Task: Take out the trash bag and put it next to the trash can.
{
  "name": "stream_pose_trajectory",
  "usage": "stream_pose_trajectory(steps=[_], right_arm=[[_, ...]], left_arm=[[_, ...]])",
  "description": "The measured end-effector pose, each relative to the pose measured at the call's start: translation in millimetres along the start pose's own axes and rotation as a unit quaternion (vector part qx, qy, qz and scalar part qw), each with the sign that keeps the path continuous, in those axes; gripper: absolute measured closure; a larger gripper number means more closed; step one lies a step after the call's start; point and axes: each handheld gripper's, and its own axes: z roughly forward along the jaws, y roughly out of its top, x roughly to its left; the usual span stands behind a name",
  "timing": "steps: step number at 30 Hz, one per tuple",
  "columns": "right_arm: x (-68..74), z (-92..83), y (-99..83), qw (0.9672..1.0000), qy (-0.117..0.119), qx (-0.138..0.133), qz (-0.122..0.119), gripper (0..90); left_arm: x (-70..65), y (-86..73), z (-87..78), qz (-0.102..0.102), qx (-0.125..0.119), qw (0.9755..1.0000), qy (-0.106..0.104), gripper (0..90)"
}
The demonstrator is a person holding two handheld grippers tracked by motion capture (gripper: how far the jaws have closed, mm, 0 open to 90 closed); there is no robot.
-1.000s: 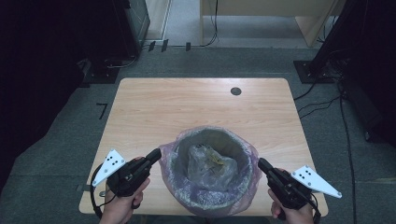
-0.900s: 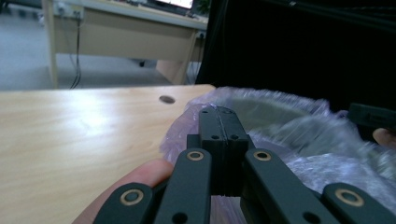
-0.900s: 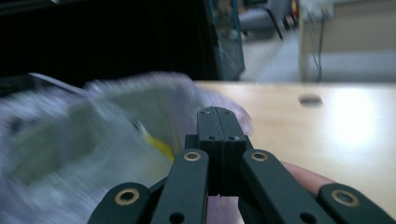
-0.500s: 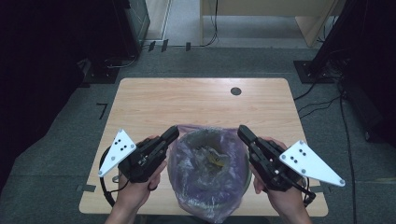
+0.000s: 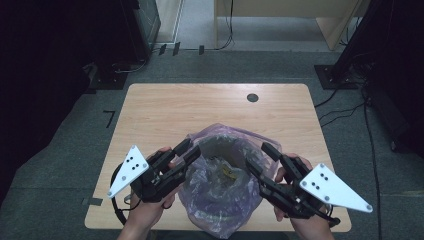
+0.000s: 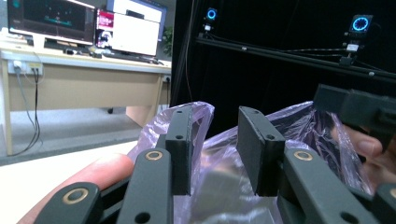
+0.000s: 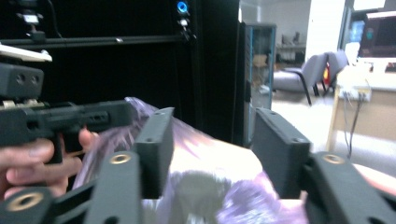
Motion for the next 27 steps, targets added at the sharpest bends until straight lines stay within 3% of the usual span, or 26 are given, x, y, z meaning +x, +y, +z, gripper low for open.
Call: stream_pose_trajectory(steps=[2, 3, 6, 9, 15, 19, 22, 27], right_arm=[[1.3, -10.4, -10.6, 0.9998, -0.017, 0.005, 0.008, 33.1], [1.3, -10.4, -10.6, 0.9998, -0.017, 0.005, 0.008, 33.1], [1.4, -27.9, -19.1, 0.9982, -0.060, -0.003, -0.002, 28.9], [-2.0, -36.2, -21.6, 0.9974, -0.071, -0.008, 0.003, 28.2], [-14.9, -54.3, -31.2, 0.9955, -0.094, -0.011, -0.005, 27.4], [-28.0, -60.9, -36.9, 0.9939, -0.110, -0.008, 0.004, 27.3], [-39.9, -66.4, -39.9, 0.9938, -0.109, -0.009, 0.019, 27.1], [-59.7, -73.9, -50.6, 0.9925, -0.121, -0.005, 0.020, 27.3]], left_arm=[[-2.0, -2.4, -2.0, 0.003, 0.000, 1.0000, 0.001, 65.1], [-3.2, -3.5, -3.7, 0.007, -0.001, 1.0000, 0.005, 65.1], [-4.3, -5.8, -12.7, 0.018, -0.005, 0.9997, 0.016, 59.1], [-2.6, -6.1, -24.3, 0.018, -0.017, 0.9992, 0.030, 55.7], [1.8, -6.4, -50.5, 0.033, -0.048, 0.9966, 0.058, 35.0], [16.8, -12.0, -69.8, 0.027, -0.075, 0.9930, 0.087, 30.9], [30.7, -13.3, -82.3, 0.016, -0.074, 0.9927, 0.093, 28.3], [53.7, -22.9, -89.8, 0.006, -0.064, 0.9875, 0.144, 28.9]])
